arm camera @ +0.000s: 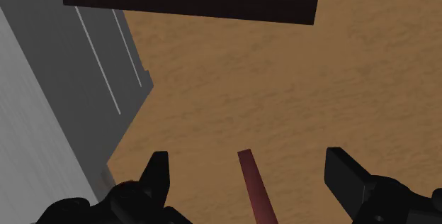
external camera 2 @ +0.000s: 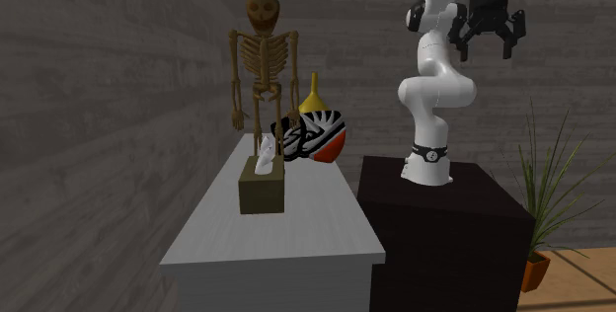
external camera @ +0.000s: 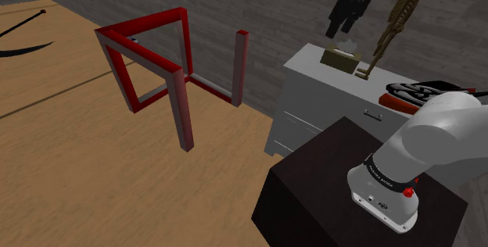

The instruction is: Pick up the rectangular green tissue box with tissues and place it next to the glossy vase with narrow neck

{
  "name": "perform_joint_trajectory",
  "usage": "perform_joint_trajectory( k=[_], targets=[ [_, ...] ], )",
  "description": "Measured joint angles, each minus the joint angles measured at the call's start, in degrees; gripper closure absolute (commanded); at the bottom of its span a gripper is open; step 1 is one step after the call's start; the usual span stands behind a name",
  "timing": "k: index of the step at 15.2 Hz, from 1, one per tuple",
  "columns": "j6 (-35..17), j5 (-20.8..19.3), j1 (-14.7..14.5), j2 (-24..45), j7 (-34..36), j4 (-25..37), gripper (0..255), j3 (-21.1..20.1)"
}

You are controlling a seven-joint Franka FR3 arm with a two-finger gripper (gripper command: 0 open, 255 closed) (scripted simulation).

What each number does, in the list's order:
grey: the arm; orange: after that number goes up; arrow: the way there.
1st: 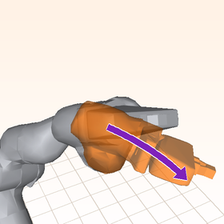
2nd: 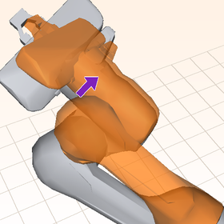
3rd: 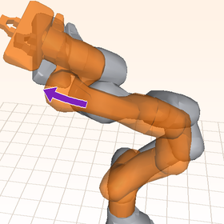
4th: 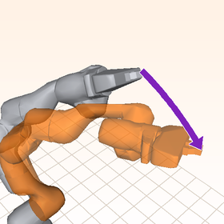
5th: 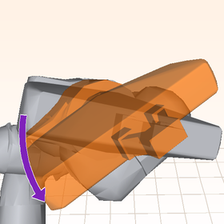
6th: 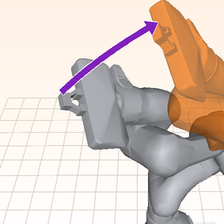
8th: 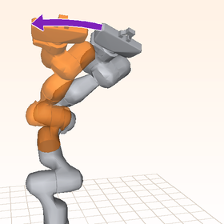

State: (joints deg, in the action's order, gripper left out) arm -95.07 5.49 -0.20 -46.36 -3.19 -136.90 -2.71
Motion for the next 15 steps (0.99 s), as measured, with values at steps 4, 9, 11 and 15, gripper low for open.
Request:
perform_joint_trajectory(
  k=[4,9,11,15],
  targets=[
    [-1.6,-2.3,1.0,1.9,-1.6,-0.8,0,1.0],
    [-5.8,-7.7,3.6,7.0,-5.2,-1.9,0,3.2],
    [-7.3,-10.1,4.9,9.8,-6.9,-1.3,0,4.5],
    [-11.1,-14.4,7.0,15.0,-8.7,-1.0,0,6.0]
  ],
)
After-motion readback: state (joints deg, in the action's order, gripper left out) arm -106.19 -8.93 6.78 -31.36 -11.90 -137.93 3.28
